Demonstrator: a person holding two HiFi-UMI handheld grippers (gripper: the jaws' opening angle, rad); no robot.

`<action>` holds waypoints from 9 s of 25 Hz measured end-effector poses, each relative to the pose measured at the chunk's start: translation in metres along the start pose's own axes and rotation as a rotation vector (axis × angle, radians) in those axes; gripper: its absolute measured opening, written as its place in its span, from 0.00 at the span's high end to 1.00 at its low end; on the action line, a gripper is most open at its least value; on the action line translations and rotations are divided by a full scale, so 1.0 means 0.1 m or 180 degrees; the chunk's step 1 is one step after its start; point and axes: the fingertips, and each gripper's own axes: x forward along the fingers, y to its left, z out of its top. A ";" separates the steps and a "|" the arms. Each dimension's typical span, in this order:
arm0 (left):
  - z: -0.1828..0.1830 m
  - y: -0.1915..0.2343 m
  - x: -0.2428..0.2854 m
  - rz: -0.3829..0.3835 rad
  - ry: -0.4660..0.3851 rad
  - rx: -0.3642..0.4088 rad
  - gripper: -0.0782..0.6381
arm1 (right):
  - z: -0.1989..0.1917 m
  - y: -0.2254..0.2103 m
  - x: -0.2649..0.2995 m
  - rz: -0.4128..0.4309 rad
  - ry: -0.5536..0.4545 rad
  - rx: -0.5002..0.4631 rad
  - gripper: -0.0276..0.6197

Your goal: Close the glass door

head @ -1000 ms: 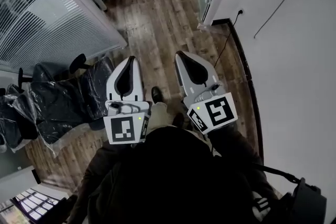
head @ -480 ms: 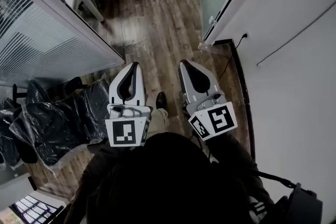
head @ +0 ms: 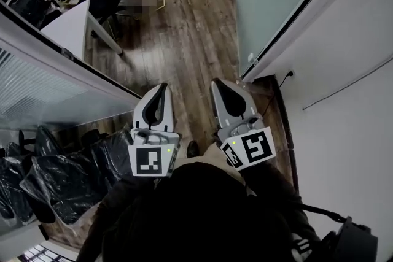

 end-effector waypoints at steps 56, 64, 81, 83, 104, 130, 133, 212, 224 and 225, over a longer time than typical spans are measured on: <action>-1.04 2.09 9.33 -0.0472 0.0192 -0.0022 0.90 | -0.02 -6.26 7.08 -0.0529 0.0004 -0.0086 0.95; -0.90 1.91 10.47 -0.0706 0.0071 -0.0053 0.90 | 0.21 -7.10 7.58 -0.0659 -0.0022 -0.0144 0.95; -1.22 1.82 12.82 -0.1451 0.0079 -0.0210 0.90 | 0.19 -8.66 8.93 -0.1184 0.0022 -0.0286 0.95; -1.26 1.64 12.98 -0.1630 0.0092 -0.0244 0.90 | 0.29 -8.86 8.90 -0.1323 -0.0010 -0.0343 0.95; -1.08 -0.15 13.30 -0.2461 -0.0038 -0.0329 0.90 | 0.14 -9.92 7.75 -0.1908 0.0606 -0.0540 0.84; -1.33 0.48 12.94 -0.2340 0.0137 -0.0264 0.90 | -0.17 -9.69 7.92 -0.1793 0.0719 -0.0227 0.85; -1.38 0.62 12.85 -0.2397 0.0269 -0.0117 0.90 | -0.10 -9.54 8.02 -0.1702 0.0734 -0.0258 0.85; -0.71 3.75 7.46 0.0512 0.0416 0.0122 0.90 | -0.45 -4.56 8.61 0.0417 0.0959 -0.0273 0.85; -0.68 3.71 6.49 0.1018 0.0438 0.0059 0.90 | -0.55 -3.67 8.43 0.0791 0.0984 -0.0316 0.85; -0.66 3.72 6.41 0.1056 0.0439 0.0061 0.90 | -0.56 -3.59 8.40 0.0826 0.0990 -0.0315 0.85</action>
